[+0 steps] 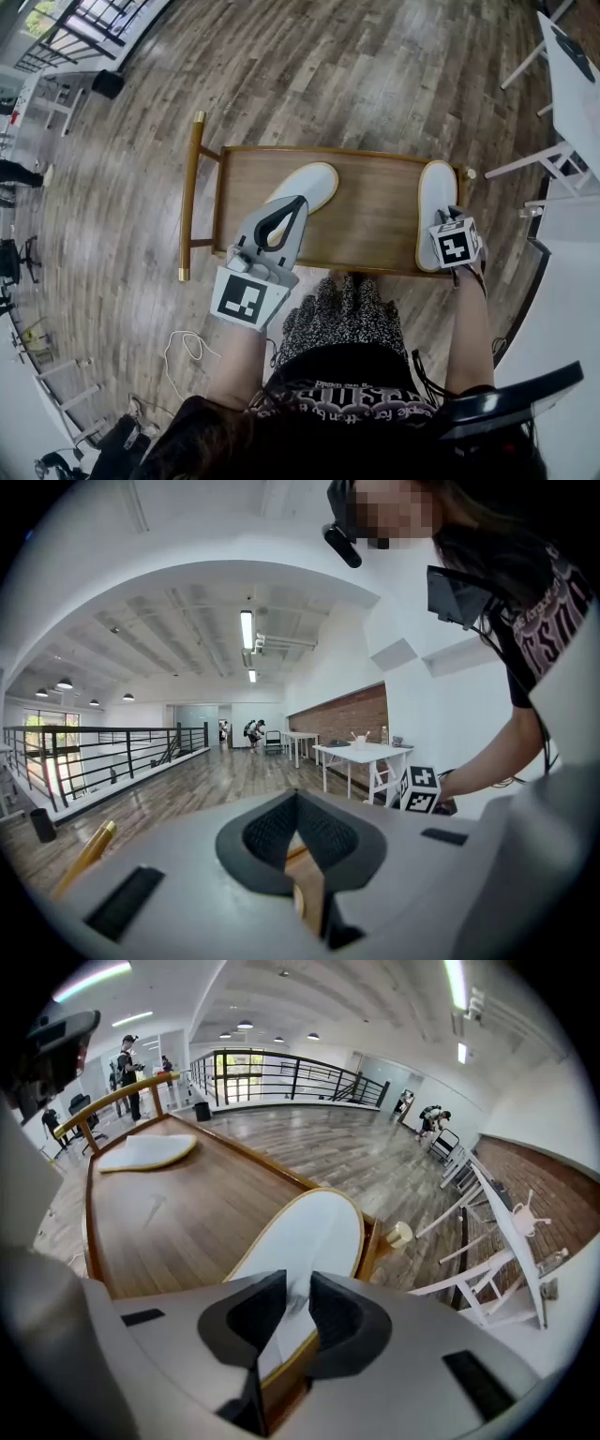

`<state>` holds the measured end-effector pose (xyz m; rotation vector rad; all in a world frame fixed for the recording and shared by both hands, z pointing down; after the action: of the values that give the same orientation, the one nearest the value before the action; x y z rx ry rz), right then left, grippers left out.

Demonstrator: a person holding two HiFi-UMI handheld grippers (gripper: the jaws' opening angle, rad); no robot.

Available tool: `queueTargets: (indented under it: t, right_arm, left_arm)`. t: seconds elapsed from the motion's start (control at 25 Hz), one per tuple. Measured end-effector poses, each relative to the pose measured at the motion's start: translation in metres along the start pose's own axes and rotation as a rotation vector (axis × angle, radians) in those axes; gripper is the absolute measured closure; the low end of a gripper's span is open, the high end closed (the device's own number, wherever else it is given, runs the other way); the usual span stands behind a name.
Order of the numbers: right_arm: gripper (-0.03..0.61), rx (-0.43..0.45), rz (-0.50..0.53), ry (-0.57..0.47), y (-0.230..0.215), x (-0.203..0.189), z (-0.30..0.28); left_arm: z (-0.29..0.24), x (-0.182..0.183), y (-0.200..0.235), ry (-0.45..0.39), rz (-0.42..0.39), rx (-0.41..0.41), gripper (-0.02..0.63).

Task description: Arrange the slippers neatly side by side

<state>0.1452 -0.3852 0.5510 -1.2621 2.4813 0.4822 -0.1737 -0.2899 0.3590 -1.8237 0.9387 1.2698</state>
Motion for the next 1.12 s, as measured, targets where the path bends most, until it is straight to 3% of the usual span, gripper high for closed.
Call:
queueTargets:
  t: [0.2, 0.36, 0.56, 0.76, 0.96, 1.12]
  right_arm:
    - [0.494, -0.013, -0.129, -0.094, 0.000, 0.007, 0.043]
    - [0.494, 0.023, -0.145, -0.187, 0.016, 0.018, 0.070]
    - [0.494, 0.229, -0.054, -0.334, 0.077, 0.047, 0.081]
    - [0.493, 0.438, 0.103, -0.338, 0.166, 0.081, 0.065]
    - [0.494, 0.576, 0.002, -0.334, 0.207, 0.107, 0.061]
    - [0.494, 0.610, -0.035, -0.341, 0.211, 0.113, 0.064]
  left_arm:
    - [0.008, 0.000, 0.007, 0.001, 0.006, 0.033, 0.621]
    - [0.013, -0.008, 0.014, 0.011, 0.026, 0.053, 0.621]
    - [0.018, -0.013, 0.025, 0.004, 0.056, 0.100, 0.621]
    - [0.028, -0.010, 0.035, 0.005, 0.047, 0.136, 0.621]
    - [0.034, -0.015, 0.042, 0.027, 0.059, 0.150, 0.621]
    - [0.026, -0.037, 0.039, 0.065, 0.056, 0.077, 0.587]
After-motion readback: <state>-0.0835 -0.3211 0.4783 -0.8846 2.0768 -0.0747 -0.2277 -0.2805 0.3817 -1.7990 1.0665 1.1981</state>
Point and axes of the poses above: the fingertips, and each gripper's own axes: z backward along the fingers, y to its left, x out of its top, the point moved 6 cm from there along z, backward along the fingers, and after that the axes turned 6 degrees about -z, right-handed, at the moved point
